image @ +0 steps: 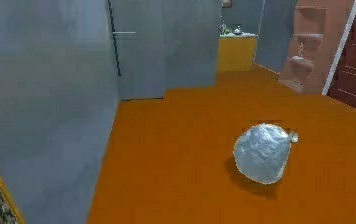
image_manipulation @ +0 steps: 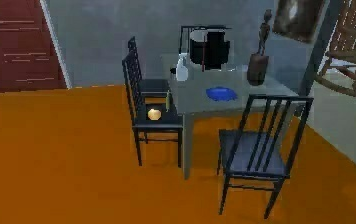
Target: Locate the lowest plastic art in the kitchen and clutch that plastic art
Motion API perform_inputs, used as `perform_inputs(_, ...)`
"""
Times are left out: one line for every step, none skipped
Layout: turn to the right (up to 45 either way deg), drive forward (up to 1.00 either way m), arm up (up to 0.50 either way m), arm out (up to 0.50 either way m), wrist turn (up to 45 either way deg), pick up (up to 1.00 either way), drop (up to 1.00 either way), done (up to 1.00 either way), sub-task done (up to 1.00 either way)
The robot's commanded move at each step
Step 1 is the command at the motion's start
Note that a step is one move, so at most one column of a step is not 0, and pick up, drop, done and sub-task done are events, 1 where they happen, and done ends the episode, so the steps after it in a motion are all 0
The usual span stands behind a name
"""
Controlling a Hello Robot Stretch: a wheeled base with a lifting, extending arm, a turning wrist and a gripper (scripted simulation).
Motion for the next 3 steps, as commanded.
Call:
perform_inputs(0.0, 1.00, 0.00, 0.00, 0.0, 0.00, 0.00, 0.00, 0.00)
perform_inputs(0.0, 0.80, 0.00, 0.00, 0.0, 0.00, 0.00, 0.00, 0.00)
perform_inputs(24.0, 0.00, 0.00, 0.00, 0.0, 0.00, 0.00, 0.00, 0.00)
